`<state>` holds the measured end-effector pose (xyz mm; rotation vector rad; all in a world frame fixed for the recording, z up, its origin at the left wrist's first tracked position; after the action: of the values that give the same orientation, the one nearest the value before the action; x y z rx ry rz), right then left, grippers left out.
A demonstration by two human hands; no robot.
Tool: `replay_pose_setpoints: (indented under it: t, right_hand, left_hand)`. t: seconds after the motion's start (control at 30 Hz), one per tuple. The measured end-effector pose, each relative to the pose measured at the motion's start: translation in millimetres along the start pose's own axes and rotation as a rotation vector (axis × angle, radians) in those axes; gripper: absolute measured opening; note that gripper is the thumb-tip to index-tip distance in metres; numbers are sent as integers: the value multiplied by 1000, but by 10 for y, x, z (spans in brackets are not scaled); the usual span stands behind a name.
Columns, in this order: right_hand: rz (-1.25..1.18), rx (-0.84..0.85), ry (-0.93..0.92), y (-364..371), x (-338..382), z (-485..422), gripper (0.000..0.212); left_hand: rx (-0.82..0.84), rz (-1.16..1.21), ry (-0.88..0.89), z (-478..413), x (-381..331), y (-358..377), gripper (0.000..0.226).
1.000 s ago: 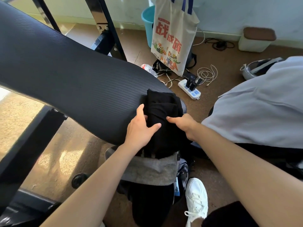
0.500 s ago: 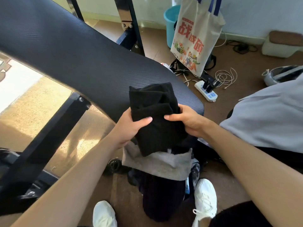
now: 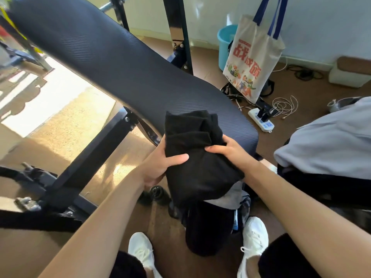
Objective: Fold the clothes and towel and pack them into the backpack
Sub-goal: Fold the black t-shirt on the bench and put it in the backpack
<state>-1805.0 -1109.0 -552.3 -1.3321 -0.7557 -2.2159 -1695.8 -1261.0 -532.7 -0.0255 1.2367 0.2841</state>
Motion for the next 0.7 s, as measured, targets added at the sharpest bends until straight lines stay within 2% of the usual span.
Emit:
replay_pose_setpoints:
  t: [0.13,0.27,0.4,0.43,0.5,0.57,0.63,0.7]
  right_hand:
    - [-18,-16,-94,95,10,439,38]
    - [-129,-32,-111,202,-67,974,40]
    - [-190,-21,-178,238,-103,1515,34]
    - [-166,-17,-208,256,-79,1651,31]
    - [-84,-11,-290,305,-28,1918,28]
    - [24,4,-388,388,8,2170,28]
    - [192,-2,-508,445,16,2372,30]
    - [403,-24,-615,488,13,2539,39]
  left_hand:
    - [-32,103,35,433,50,90,51]
    - [13,263,59,851,152,229,51]
    - [192,417,43,1275,183,430,46]
    - [248,474,32,1378,191,487,42]
    - [258,557,-25,1568,253,579,39]
    - [158,508,-54,1688,352,605,47]
    - [56,397,-65,1770,445,600,44]
    - [50,317,-207,1853,595,651,75]
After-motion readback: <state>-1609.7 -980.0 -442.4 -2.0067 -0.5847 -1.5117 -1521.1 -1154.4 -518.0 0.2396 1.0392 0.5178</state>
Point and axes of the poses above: each hand's wrist, its own z-axis away from the middle knuckle, its own y-axis out of the palm, x = y × z, the point moved 7 cm from there along -z, towards the middle knuckle, and after that the axes turned 1 degree about z, right-handed, at the moved point
